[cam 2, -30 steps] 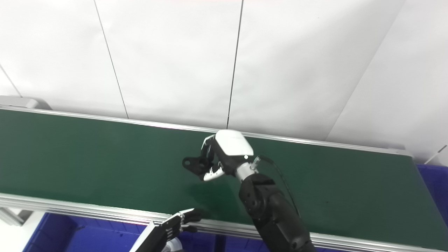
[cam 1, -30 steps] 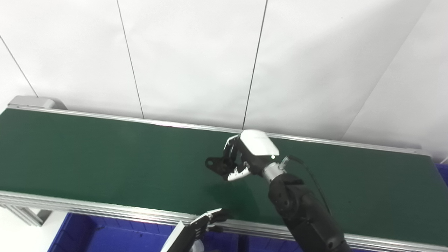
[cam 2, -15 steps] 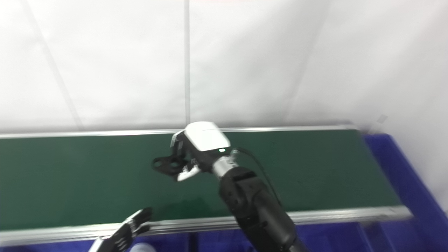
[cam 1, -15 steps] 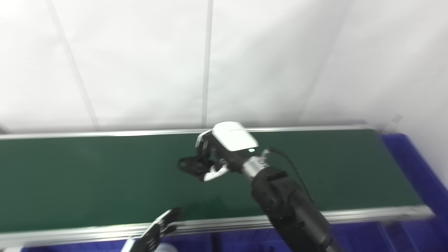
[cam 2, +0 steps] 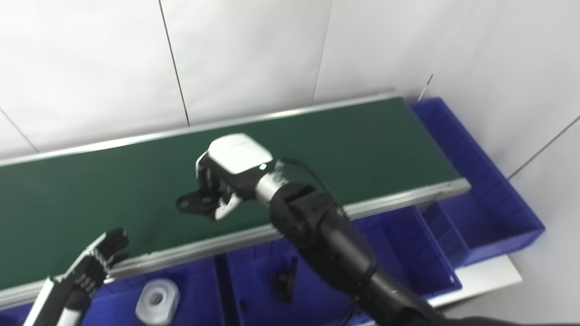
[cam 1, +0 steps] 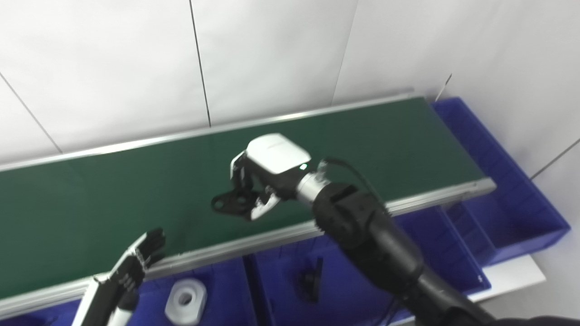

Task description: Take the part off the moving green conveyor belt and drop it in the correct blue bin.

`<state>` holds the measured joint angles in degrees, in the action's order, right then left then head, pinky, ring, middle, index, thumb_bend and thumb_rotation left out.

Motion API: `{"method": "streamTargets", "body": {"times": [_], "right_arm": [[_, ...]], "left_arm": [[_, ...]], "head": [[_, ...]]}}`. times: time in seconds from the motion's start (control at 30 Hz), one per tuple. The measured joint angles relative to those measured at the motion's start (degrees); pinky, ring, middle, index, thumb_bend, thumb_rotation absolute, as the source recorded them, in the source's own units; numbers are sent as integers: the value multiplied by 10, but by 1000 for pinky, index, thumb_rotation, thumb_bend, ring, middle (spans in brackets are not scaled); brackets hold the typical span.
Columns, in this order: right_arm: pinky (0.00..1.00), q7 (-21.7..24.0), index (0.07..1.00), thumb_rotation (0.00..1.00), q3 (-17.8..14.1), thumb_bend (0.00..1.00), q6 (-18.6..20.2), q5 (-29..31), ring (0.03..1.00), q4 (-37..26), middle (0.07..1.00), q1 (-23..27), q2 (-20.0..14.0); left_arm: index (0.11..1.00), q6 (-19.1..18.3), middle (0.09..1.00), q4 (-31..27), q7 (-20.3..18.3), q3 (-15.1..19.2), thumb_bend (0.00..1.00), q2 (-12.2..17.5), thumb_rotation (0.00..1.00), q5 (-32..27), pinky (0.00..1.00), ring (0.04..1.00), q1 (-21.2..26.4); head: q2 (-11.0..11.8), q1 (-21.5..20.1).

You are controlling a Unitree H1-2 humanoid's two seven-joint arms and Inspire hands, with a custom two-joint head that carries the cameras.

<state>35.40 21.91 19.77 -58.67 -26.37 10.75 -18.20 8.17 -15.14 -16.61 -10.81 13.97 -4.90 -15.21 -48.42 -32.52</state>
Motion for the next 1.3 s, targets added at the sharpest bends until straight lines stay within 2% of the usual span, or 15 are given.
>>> {"method": "streamTargets", "body": {"times": [0.13,0.33,0.37,0.47,0.6,0.73,0.9,0.93,0.97,1.0,1.07,1.13,1.3], "right_arm": [[241,17,489,4,-19,522,0,-1,316,-30,476,-36,-22],[281,36,490,6,-41,521,-3,1,365,-90,480,-107,-47],[287,43,522,7,-44,515,-3,0,371,-94,450,-117,-51],[325,65,542,7,-50,512,-4,-5,427,-111,443,-141,-60],[260,93,493,5,-61,520,-9,-11,333,-137,474,-160,-79],[262,115,490,7,-76,520,-14,-16,335,-142,476,-176,-100],[243,147,489,7,-90,521,-15,-24,315,-144,474,-181,-104],[358,149,492,89,-90,515,-18,-29,429,-143,526,-181,-104],[452,145,582,338,-90,643,-27,-38,524,-139,583,-183,-104],[485,136,613,423,-90,686,-36,-47,556,-134,603,-186,-104],[652,123,731,604,-90,805,-46,-67,706,-126,735,-197,-103],[788,120,805,715,-90,881,-51,-91,811,-115,826,-204,-97],[864,118,824,780,-90,926,-63,-110,848,-99,856,-215,-84]], "left_arm": [[869,-16,894,-10,-1,5,632,7,884,-7,821,892,9],[866,-19,893,-16,-4,6,648,6,872,-11,819,899,16],[869,-20,893,-16,-4,6,653,6,874,-11,813,897,16],[868,-22,891,-18,-5,5,649,6,877,-11,813,897,18],[869,-22,893,-17,-8,4,652,6,885,-11,815,900,21],[873,-22,895,-17,-10,4,648,5,890,-10,808,896,23],[871,-23,895,-17,-12,4,654,-1,885,-11,813,897,22],[871,-23,894,-17,-12,4,649,-2,886,-11,810,896,22],[869,-23,893,-17,-12,4,647,-3,885,-10,806,894,22],[869,-23,893,-17,-12,4,647,-4,885,-10,804,894,22],[865,-27,889,-19,-12,4,646,-4,881,-10,793,888,21],[865,-34,890,-21,-12,4,654,-4,885,-7,798,891,20],[864,-42,892,-31,-12,3,673,-9,884,-2,808,897,20]], "head": [[-18,1],[-28,5],[-29,6],[-32,7],[-32,11],[-31,18],[-31,20],[-31,23],[-31,23],[-32,25],[-32,26],[-33,29],[-33,32]]}}
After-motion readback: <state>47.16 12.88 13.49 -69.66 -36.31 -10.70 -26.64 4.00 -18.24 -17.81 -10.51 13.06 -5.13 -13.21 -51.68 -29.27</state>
